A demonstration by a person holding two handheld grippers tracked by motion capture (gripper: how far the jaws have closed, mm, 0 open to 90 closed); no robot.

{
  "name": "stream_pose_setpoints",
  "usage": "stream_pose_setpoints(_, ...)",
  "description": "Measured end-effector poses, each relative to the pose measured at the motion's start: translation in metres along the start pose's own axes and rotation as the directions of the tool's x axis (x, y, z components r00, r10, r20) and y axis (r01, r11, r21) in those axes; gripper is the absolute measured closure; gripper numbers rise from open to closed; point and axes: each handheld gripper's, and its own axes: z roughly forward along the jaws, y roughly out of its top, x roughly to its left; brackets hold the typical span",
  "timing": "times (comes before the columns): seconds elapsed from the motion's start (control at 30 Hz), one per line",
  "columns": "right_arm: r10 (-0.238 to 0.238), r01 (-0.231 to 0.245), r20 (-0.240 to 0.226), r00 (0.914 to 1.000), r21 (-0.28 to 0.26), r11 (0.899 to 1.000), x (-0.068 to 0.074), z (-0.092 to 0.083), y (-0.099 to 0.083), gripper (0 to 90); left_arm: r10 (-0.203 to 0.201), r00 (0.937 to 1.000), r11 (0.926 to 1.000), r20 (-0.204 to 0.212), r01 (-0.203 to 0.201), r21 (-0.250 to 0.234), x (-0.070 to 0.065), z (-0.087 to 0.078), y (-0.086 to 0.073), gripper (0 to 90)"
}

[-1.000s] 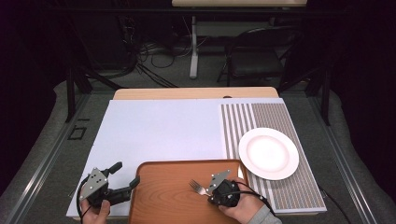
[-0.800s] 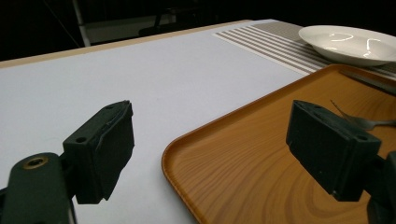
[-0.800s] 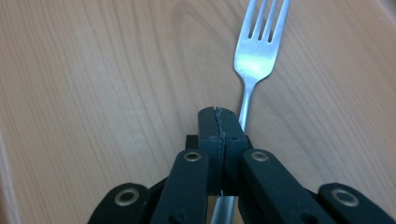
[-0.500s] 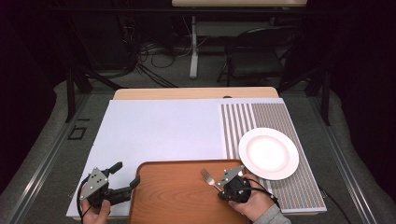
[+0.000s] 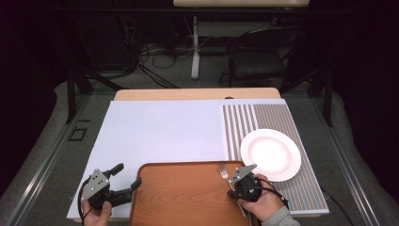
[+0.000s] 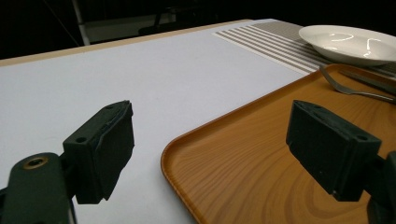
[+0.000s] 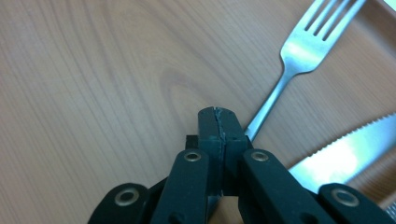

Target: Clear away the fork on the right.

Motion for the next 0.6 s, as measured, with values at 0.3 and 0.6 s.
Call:
stream_pose_setpoints(0.3,0.044,-0.044,0.024,0.9988,0.001,0.999,-0.0070,-0.0051,-0.0070,90.0,0.000,1.0000,1.0000,-0.002,0.000,-0.003,0.0001,-0.0009,0.0002,15.3)
stream_pose_setpoints(0.6,0.040,-0.039,0.023,0.9990,-0.020,0.999,-0.0066,-0.0077,-0.0078,90.0,0.003,1.0000,1.0000,0.000,-0.003,0.000,0.0000,-0.0010,0.0002,15.3)
